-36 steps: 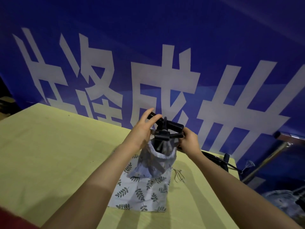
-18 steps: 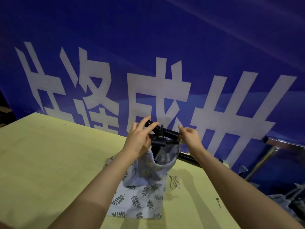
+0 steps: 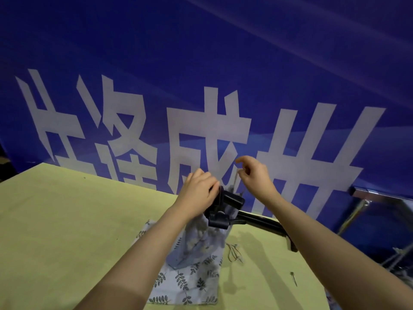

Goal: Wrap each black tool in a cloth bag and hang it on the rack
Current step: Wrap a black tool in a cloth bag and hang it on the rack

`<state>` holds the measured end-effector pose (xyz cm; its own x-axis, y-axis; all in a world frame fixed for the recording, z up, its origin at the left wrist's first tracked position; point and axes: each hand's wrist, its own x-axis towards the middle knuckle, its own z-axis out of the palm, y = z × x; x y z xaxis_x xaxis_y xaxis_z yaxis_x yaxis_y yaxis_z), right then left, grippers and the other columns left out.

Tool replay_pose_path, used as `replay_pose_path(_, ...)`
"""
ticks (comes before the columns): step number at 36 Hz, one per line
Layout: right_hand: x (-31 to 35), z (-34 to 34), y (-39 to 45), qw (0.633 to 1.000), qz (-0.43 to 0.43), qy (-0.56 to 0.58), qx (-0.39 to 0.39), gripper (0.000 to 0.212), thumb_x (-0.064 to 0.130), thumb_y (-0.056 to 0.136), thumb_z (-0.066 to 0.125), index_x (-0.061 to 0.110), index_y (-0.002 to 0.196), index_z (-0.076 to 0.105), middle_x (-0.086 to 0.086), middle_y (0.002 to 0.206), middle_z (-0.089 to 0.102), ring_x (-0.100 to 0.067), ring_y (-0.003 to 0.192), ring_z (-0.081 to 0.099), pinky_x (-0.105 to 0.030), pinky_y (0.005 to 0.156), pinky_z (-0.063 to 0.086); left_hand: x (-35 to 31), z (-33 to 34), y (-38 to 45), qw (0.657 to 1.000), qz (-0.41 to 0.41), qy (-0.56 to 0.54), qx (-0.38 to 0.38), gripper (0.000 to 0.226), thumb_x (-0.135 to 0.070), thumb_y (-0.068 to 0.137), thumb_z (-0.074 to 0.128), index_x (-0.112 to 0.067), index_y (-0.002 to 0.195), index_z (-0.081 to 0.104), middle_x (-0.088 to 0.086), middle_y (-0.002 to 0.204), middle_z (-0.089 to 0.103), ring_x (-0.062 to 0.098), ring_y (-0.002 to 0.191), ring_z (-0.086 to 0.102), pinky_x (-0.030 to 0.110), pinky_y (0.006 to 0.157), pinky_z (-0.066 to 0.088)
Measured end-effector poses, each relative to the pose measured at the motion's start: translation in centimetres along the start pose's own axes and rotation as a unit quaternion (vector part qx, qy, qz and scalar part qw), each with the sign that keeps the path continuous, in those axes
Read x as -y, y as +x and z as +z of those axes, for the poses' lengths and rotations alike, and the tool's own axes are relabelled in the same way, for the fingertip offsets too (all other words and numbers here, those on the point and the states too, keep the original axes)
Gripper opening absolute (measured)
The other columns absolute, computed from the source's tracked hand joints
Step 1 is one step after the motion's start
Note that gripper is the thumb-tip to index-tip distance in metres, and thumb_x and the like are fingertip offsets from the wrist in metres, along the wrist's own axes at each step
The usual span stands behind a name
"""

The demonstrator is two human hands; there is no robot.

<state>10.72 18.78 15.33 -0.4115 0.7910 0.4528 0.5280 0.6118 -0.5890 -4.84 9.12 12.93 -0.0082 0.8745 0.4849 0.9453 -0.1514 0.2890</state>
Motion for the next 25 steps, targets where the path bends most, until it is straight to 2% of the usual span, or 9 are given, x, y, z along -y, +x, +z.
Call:
replay_pose_path(3,0.5,0.3,0.2,0.986,0.067,0.141,-0.060,0.007,0.016,0.095,0.054,0.010,0.099,0.056,-0.002,0.073,0.054,-0.011,0.056,0.055,-0.033,0.062,0.057,-0.6,-0.2,0.2,1.000,0.005,-0.002,0.012,0.027,-0.026,0.099,0.040,-0.011,0.096,0.063,0.001,0.097,0.060,0.014,0.090,0.037,0.029,0.088,0.031)
replay_pose_path(4,0.9,0.3,0.2,0.970,0.114,0.207,-0.061,0.014,0.022,0.096,0.054,0.008,0.093,0.054,-0.003,0.068,0.053,-0.012,0.051,0.055,-0.039,0.062,0.059,-0.8,-0.2,0.3,1.000,0.005,-0.005,0.015,0.027,-0.026,0.099,0.041,-0.011,0.098,0.063,0.001,0.098,0.060,0.014,0.092,0.040,0.029,0.089,0.031)
replay_pose_path(6,1.4,0.2,0.5,0.934,0.190,0.300,-0.033,0.031,0.032,0.097,0.052,0.010,0.076,0.052,-0.002,0.058,0.045,-0.012,0.044,0.047,-0.034,0.052,0.055,-1.0,-0.4,0.4,0.999,-0.006,-0.032,0.010,0.025,-0.029,0.097,0.044,-0.013,0.109,0.059,-0.001,0.109,0.058,0.018,0.102,0.049,0.028,0.091,0.032)
replay_pose_path(7,1.6,0.1,0.5,0.938,0.193,0.287,-0.026,0.037,0.036,0.096,0.053,0.012,0.068,0.049,-0.002,0.055,0.040,-0.011,0.043,0.041,-0.029,0.048,0.048,-1.2,-0.6,0.6,0.998,-0.021,-0.050,0.010,0.028,-0.031,0.096,0.047,-0.015,0.117,0.055,-0.003,0.116,0.056,0.018,0.108,0.050,0.027,0.092,0.033)
replay_pose_path(9,1.7,0.0,0.5,0.963,0.144,0.222,-0.037,0.044,0.038,0.092,0.058,0.014,0.058,0.043,0.000,0.052,0.035,-0.010,0.045,0.035,-0.025,0.048,0.036,-1.7,-1.0,1.1,0.995,-0.057,-0.074,0.024,0.037,-0.034,0.093,0.051,-0.018,0.126,0.047,-0.005,0.124,0.051,0.016,0.108,0.053,0.028,0.088,0.039)
replay_pose_path(12,2.0,-0.2,0.8,0.980,0.078,0.173,-0.059,0.044,0.035,0.087,0.065,0.014,0.055,0.043,0.002,0.049,0.036,-0.008,0.045,0.035,-0.024,0.050,0.034,-2.4,-1.2,1.7,0.994,-0.074,-0.065,0.046,0.038,-0.035,0.091,0.053,-0.019,0.125,0.045,-0.003,0.116,0.053,0.018,0.101,0.055,0.030,0.078,0.044)
replay_pose_path(15,3.0,-0.7,1.2,0.993,0.007,0.086,-0.085,0.046,0.035,0.086,0.067,0.020,0.052,0.038,0.008,0.045,0.035,-0.007,0.042,0.035,-0.018,0.047,0.031,-3.1,-0.9,1.8,0.997,-0.062,-0.037,0.033,0.033,-0.032,0.093,0.050,-0.018,0.122,0.047,-0.001,0.111,0.057,0.023,0.102,0.055,0.034,0.083,0.043)
replay_pose_path(20,4.3,-2.4,2.4,0.979,-0.112,-0.017,-0.167,0.043,0.034,0.087,0.066,0.017,0.059,0.039,0.010,0.048,0.034,-0.014,0.046,0.036,-0.031,0.047,0.035,-3.9,-0.1,1.9,0.998,-0.063,0.015,0.006,0.036,-0.031,0.091,0.052,-0.015,0.123,0.045,0.004,0.114,0.061,0.028,0.107,0.055,0.034,0.086,0.040)
replay_pose_path(25,5.2,-3.4,3.4,0.969,-0.131,0.005,-0.211,0.041,0.034,0.087,0.066,0.016,0.060,0.041,0.008,0.051,0.038,-0.014,0.047,0.036,-0.031,0.046,0.034,-4.0,0.2,2.4,0.995,-0.087,0.039,-0.007,0.027,-0.031,0.093,0.049,-0.013,0.113,0.049,0.007,0.108,0.063,0.030,0.100,0.057,0.035,0.076,0.042)
